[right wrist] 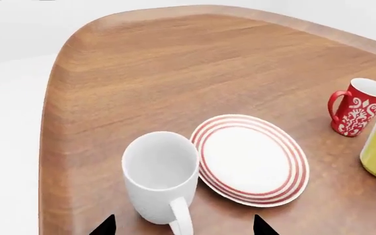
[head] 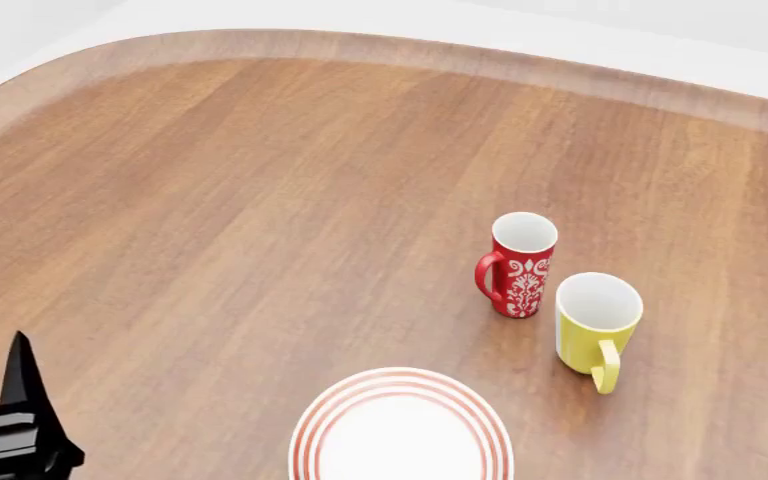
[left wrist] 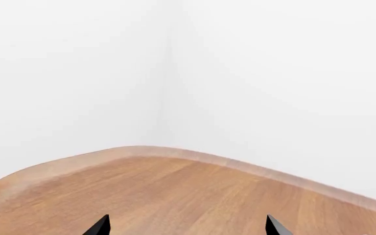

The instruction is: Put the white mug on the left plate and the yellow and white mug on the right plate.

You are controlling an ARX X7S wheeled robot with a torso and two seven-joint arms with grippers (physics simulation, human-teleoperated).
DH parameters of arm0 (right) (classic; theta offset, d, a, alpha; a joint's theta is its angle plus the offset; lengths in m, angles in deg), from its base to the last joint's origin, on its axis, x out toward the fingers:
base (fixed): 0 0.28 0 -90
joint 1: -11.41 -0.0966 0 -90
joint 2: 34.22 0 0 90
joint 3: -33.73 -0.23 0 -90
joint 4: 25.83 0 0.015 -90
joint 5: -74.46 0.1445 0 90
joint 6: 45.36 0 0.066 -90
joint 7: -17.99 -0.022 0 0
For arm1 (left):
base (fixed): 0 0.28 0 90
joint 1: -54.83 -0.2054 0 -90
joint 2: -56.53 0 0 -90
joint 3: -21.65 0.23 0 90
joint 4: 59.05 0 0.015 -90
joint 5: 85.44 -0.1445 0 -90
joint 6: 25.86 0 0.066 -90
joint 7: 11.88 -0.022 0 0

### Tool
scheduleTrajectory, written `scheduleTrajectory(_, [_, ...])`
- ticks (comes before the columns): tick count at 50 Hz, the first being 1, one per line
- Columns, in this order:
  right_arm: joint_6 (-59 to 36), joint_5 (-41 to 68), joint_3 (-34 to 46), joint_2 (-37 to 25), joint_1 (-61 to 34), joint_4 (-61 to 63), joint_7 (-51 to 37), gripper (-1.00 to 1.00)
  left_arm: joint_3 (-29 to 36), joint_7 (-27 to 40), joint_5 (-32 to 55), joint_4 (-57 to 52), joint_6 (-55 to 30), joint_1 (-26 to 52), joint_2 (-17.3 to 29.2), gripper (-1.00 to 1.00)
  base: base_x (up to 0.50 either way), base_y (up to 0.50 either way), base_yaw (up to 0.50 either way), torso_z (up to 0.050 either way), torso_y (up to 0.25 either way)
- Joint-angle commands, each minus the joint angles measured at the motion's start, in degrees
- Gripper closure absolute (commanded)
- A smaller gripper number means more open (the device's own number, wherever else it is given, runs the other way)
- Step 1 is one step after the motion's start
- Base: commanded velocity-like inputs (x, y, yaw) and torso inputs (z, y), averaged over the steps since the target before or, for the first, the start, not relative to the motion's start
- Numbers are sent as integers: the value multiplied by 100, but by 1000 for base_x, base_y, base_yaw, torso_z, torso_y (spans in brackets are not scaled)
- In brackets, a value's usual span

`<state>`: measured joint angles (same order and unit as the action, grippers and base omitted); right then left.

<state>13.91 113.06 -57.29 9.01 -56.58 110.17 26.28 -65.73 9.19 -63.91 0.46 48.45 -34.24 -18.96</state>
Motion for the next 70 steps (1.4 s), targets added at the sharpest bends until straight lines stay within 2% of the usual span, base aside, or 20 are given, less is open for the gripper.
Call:
scheduleTrajectory(1, [-667,385,348,-200,-1039,-309,141,-100,-2,61,42,-58,-4,-8,13,-100,0,0,0,0,0])
scheduleTrajectory(8, [-1077,483,696,-162,-1717,-733,273,-100,54,52,28,-48,26,-16,25,-100,0,0,0,0,0])
scheduleTrajectory(29, [-1804,413,1563,-143,-2844,-1126,691,-100,-17,127,148,-221,4,-104,125,-100,0,0,0,0,0])
scheduleTrajectory(47, [-2358,147,2398,106,-3917,-1596,1094,-100,46,213,158,-331,-24,-125,149,-100,0,0,0,0,0])
scheduleTrajectory(70, [-2040,-570,3465,757,-4538,-2845,1672,-100,-68,232,364,-335,4,-124,213,-100,0,0,0,0,0])
